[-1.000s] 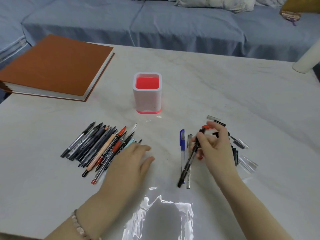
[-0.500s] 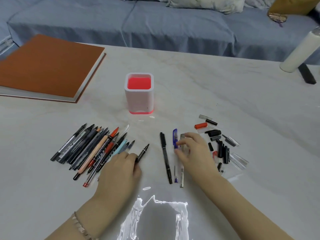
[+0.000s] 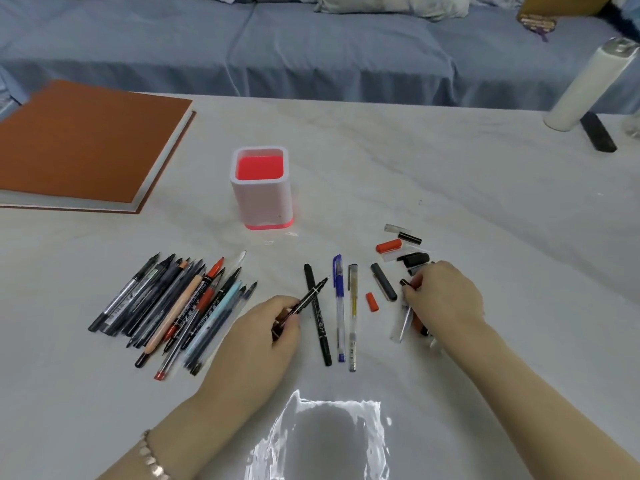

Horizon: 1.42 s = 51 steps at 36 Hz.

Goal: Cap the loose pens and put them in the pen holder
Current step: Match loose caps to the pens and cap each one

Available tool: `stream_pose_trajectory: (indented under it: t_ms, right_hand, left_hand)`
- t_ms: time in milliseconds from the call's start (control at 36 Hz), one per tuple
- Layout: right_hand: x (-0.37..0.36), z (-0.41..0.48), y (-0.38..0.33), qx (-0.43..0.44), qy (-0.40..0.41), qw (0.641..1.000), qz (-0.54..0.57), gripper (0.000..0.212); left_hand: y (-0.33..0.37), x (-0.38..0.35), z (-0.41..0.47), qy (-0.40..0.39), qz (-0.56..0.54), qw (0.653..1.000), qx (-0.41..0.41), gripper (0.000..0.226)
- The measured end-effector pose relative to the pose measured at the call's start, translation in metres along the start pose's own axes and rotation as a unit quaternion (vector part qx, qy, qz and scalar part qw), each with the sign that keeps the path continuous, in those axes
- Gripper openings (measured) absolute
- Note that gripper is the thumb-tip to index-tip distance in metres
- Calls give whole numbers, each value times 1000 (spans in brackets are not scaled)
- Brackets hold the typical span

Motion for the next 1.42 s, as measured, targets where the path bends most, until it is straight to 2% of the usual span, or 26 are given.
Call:
stream_pose_trajectory:
  t_ms: [28,83,139,222,278,333,417,472,556,778,861,917,1000,1056,1111,1250,1306,1417]
  right_hand:
    - [4,-1,0,-10,3,999,41,18]
    - [12,-5,0,-62,-10,979,191,15]
    - [21,-14,-3,-112,-31,934,339,11]
    - [31,-31,-12,-173,-57,847,499,3]
    - [36,-42,-16,-205,-62,797,564,11]
    - [41,-50,-19,-215,-60,764,606,14]
    - [47,-58,-26,-240,-75,682,687,15]
    - [50,-62,-31,-247,-86,656,708,13]
    - [52,-65,-36,-238,-93,659,708,22]
    - [46,-70,-43,-219,-117,688,682,27]
    - [41,-75,-46,-210,-133,699,671,14]
    - [40,-77,-46,-205,-137,702,668,17]
    - [40,-79,-47,-187,-138,712,663,22]
    - [39,-80,-47,-181,-136,712,665,19]
    - [39,-81,-47,-175,-132,714,665,20]
    - [38,-81,-46,-174,-136,709,670,20]
    - [32,-81,-45,-186,-137,711,665,17]
    - [21,-80,-43,-211,-157,715,648,27]
  left_hand:
    - [1,0,0,-3,-20,1000,8,22]
    - [5,1,0,-3,-52,998,20,31]
    - [8,1,0,-2,-84,996,33,34]
    - [14,-2,-1,-8,-125,991,45,32]
    - [19,-4,-3,-14,-142,989,47,31]
    - [25,-3,-5,-19,-160,986,46,34]
    - [30,-2,-8,-24,-169,985,37,34]
    - [31,-1,-9,-28,-173,984,38,29]
    - [32,-1,-11,-32,-174,984,34,30]
    - [38,3,-14,-32,-160,987,-9,38]
    - [40,3,-14,-30,-145,988,-53,30]
    - [39,2,-14,-34,-129,988,-77,21]
    - [38,1,-17,-29,-124,988,-90,22]
    - [39,2,-19,-26,-135,987,-80,19]
    - [42,3,-20,-28,-161,985,-57,29]
    - [43,-2,-17,-78,-252,963,58,34]
    - [38,-6,-15,-88,-245,962,78,33]
    - [29,-12,-14,-96,-204,971,76,33]
Point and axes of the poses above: each hand's wrist, its own z-axis towards the middle knuckle, its own x-axis out of the back of the hand, y = z × x, the point moved 5 cm from there along z, towards the middle knuckle, and after that the axes turned 15 degrees about y, right-handed, at the moved point
